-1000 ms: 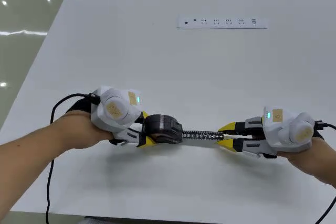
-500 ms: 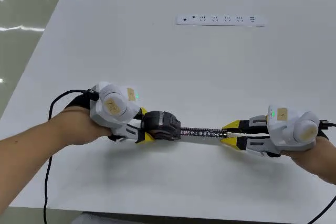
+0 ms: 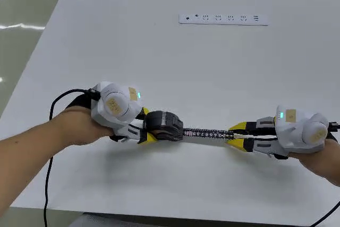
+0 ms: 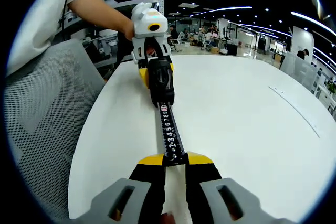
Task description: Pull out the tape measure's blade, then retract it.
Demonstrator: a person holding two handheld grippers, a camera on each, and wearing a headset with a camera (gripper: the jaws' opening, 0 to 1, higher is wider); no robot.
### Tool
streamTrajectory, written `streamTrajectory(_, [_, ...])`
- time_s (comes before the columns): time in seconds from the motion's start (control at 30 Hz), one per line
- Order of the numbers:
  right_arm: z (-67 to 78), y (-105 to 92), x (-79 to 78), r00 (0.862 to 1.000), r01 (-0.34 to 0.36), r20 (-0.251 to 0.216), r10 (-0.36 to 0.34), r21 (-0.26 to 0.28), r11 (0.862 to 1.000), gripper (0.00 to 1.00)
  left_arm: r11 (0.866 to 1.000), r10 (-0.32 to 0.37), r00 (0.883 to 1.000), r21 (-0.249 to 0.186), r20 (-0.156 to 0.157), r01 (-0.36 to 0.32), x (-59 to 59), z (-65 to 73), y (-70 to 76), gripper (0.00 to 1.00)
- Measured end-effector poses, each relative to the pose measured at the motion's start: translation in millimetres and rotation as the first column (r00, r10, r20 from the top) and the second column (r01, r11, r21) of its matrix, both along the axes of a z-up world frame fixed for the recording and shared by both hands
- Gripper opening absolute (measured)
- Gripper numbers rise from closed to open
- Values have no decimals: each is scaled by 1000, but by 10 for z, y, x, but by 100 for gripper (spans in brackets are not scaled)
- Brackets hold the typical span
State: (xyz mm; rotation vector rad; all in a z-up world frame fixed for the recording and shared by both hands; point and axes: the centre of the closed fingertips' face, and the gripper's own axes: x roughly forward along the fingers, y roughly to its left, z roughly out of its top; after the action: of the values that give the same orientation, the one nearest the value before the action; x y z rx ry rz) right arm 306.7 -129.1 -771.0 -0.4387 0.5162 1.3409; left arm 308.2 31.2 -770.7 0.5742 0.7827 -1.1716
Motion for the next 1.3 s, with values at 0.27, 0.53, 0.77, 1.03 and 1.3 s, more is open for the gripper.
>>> streamTrajectory(0.27, [13,-81,9,1000,0,3,0,-8,1000,9,1000,3,1000,0,0,-3,3,2,4,28])
streamTrajectory(0.53, [41,-161,-2,1000,4,4,-4,-17,1000,9,1000,4,1000,0,-1,-4,2,-2,7,28])
streamTrajectory(0.77, [37,-243,7,1000,10,6,-10,-24,1000,9,1000,3,1000,3,-1,-3,4,-7,8,28])
streamTrajectory(1.03, [36,-291,12,1000,12,5,-12,-29,1000,9,1000,4,1000,2,-2,-4,6,-9,4,28])
streamTrajectory(1.3, [61,-392,14,1000,15,8,-14,-42,999,9,1000,5,1000,2,-1,-5,3,-13,0,28])
